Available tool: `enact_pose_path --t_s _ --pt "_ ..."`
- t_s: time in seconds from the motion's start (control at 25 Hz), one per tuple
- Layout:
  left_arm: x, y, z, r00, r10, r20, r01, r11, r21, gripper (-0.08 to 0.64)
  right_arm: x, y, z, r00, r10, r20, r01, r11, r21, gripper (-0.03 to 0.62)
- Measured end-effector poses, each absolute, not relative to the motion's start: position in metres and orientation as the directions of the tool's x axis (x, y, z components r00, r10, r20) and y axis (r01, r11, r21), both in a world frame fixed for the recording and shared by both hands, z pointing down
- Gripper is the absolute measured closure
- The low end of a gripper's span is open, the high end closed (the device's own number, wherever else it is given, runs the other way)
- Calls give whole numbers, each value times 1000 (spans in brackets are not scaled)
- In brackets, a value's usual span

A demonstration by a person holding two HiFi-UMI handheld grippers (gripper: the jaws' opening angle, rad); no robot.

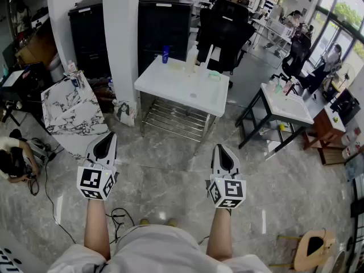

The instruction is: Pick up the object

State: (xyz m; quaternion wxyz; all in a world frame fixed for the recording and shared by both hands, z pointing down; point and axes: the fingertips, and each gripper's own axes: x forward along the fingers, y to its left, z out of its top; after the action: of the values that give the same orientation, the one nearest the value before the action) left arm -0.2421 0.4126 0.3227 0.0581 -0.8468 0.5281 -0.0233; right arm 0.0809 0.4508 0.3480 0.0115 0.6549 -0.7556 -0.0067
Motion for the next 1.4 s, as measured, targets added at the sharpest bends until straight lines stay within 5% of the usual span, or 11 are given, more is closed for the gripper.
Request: enact_pose_path --t_s 1.16,1.4 --pt "-234 430 328 458 -889 -2 -880 -453 -140 535 65 465 350 -163 -987 -4 -986 162 37 586" --pt "-228 429 331 463 -886 7 -877 -460 -138 457 69 467 353 -163 -987 -1 -986 162 36 586"
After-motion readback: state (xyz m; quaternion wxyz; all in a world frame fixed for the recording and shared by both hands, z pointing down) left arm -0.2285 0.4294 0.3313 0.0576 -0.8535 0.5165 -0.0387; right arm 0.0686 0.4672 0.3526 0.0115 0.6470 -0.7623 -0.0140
